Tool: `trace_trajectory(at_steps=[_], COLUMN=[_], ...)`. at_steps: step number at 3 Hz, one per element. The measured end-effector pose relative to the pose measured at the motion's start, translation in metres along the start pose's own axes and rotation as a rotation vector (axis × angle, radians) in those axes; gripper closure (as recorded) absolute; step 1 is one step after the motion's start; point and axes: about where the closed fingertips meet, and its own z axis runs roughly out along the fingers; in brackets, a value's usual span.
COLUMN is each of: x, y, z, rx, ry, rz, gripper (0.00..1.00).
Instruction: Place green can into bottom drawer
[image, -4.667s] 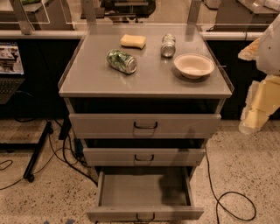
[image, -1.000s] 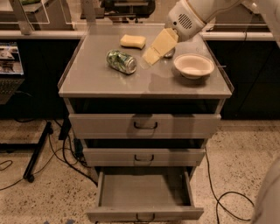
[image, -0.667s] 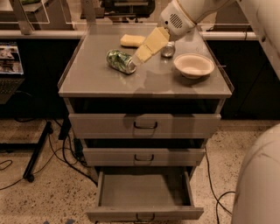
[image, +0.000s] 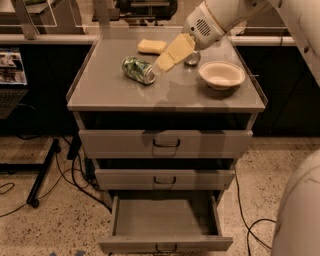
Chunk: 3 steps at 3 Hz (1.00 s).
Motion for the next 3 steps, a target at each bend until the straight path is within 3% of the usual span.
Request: trace_trajectory(at_steps=[1, 2, 3], x=[-0.013, -0.037, -0.047], y=[-0.007, -0.023, -0.044], z=[0.014, 0.024, 0.028], rx=[-0.033, -0.017, 0.053], ry=[-0.010, -0.039, -0.053], rz=[-0.014, -0.024, -0.014], gripper=[0.00, 0.00, 0.00])
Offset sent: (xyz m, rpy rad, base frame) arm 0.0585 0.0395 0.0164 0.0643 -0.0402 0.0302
